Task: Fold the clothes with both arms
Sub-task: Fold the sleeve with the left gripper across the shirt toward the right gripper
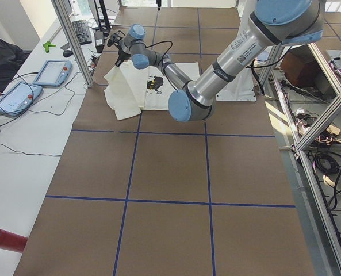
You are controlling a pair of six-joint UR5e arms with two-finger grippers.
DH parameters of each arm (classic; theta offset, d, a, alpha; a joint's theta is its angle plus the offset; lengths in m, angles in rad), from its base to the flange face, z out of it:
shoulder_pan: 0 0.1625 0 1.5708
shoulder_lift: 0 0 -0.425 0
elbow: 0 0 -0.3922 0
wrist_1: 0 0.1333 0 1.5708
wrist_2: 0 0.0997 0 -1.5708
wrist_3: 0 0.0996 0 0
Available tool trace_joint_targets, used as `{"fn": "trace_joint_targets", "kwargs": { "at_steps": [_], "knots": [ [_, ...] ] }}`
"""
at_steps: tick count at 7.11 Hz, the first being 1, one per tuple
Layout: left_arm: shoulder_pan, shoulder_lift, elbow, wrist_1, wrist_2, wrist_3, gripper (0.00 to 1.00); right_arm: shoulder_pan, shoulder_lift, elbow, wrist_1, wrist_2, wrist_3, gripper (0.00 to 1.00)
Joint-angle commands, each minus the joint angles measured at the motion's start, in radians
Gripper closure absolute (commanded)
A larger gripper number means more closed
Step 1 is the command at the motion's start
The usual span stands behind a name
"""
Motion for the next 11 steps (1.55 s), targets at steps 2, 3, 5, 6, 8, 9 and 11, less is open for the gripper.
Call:
{"fn": "trace_joint_targets", "kwargs": {
  "at_steps": [2, 3, 5, 6, 8, 9, 11],
  "knots": [
    [0.225, -0.085, 0.060, -0.025, 0.183, 0.049, 1.00, 0.012, -0.003, 0.000, 0.001, -0.005, 0.006, 0.00],
    [0.247, -0.086, 0.092, -0.060, 0.199, 0.058, 1.00, 0.010, 0.002, 0.000, 0.001, -0.005, 0.011, 0.00],
    [0.252, -0.091, 0.117, -0.089, 0.194, 0.060, 0.32, 0.010, 0.008, 0.000, 0.001, -0.004, 0.014, 0.00],
    [0.253, -0.090, 0.115, -0.104, 0.197, 0.043, 0.00, 0.010, 0.009, -0.002, 0.001, -0.004, 0.014, 0.00],
    [0.240, -0.083, 0.096, -0.106, 0.166, 0.026, 0.00, 0.006, 0.014, -0.003, 0.035, -0.001, 0.024, 0.00],
    [0.197, -0.080, 0.092, -0.044, 0.053, 0.035, 0.00, 0.000, 0.046, -0.005, 0.050, 0.018, 0.082, 0.00],
    [0.096, 0.040, -0.075, 0.102, -0.054, 0.170, 0.00, -0.107, 0.153, 0.000, 0.053, 0.023, 0.316, 0.00]
  ]
}}
